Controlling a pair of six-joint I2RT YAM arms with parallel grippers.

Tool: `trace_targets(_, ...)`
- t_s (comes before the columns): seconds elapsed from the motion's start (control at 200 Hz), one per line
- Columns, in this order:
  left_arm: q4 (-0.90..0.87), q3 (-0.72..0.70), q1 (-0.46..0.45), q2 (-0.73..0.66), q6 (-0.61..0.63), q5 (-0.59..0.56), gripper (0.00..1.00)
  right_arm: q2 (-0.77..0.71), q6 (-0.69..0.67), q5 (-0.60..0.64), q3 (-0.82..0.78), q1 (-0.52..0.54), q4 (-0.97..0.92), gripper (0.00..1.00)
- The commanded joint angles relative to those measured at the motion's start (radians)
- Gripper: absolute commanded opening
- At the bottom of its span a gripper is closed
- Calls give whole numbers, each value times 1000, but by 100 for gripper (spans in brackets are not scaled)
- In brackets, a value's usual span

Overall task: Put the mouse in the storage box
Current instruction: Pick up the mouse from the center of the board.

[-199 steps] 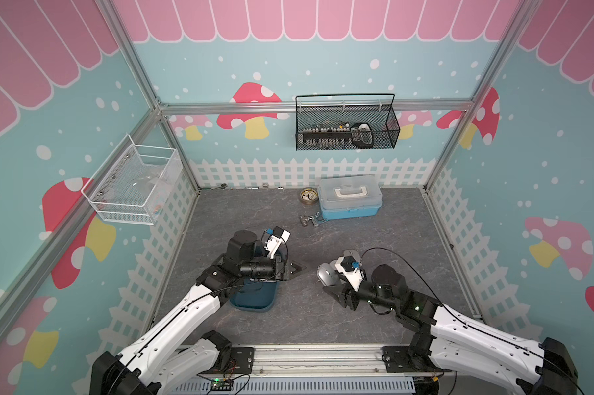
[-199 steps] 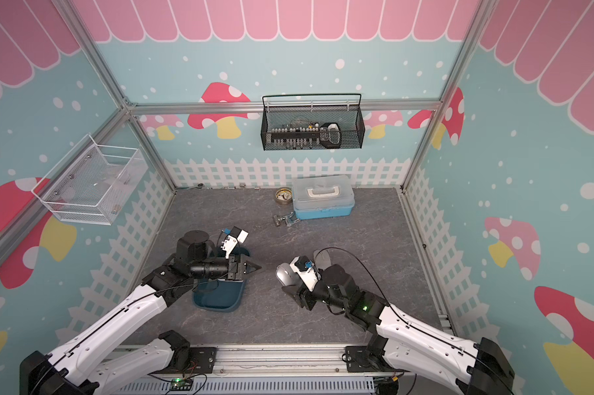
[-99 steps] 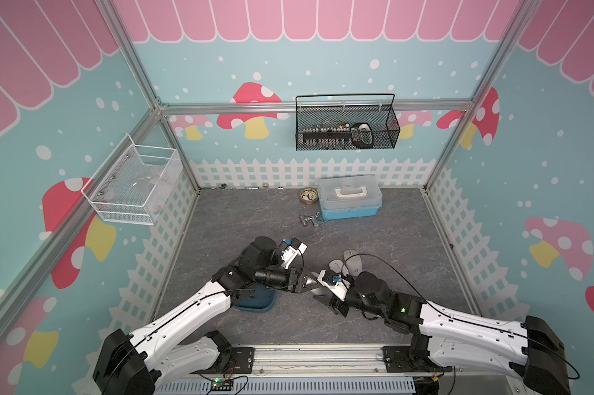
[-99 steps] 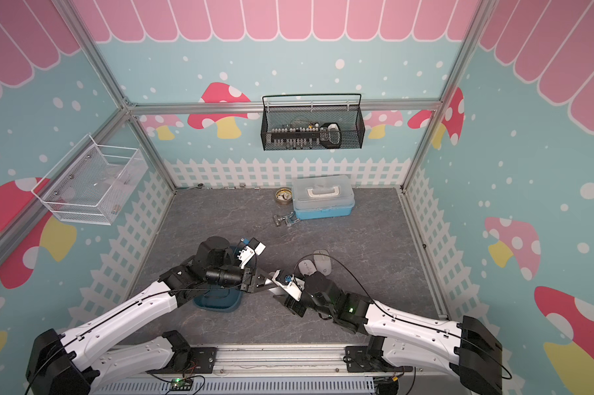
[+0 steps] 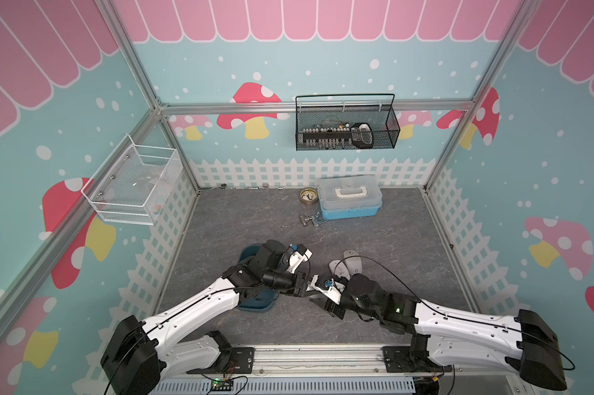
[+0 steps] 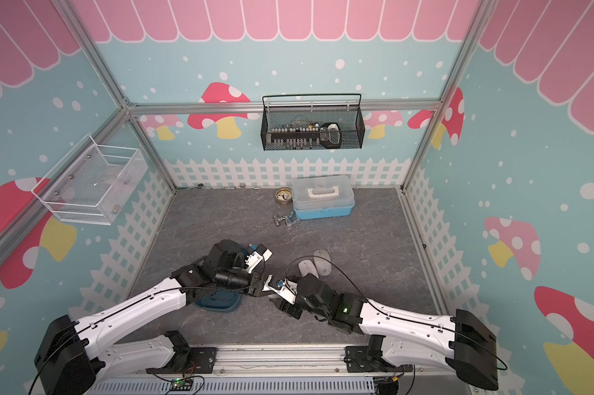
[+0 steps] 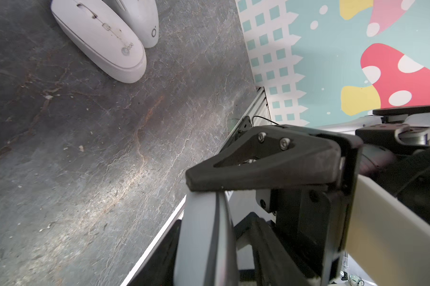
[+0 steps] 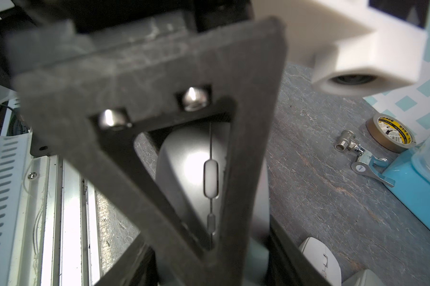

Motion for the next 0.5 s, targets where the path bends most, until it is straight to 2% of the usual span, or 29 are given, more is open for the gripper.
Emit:
trace_targets(0.0,-13,7,-8,-6,21,-9,41,8,-16,18,29,10,3,43)
trace_targets(0.23,-14,19,-8,0,22,-21,20,12,-25,7,32,12,-2,43)
trace_targets(0.31,-14,26,-8,4,22,-26,15,8,-25,4,27,12,-3,47)
trace_targets(0.39,-15,26,-8,-1,24,-39,9,6,-26,6,25,12,-6,58)
trace_targets(0.44,-17,26,-6,-6,23,-50,8,3,-22,8,21,12,-6,70)
trace_targets(0.495,-21,23,-2,-11,24,-63,8,-5,-17,19,9,12,2,87)
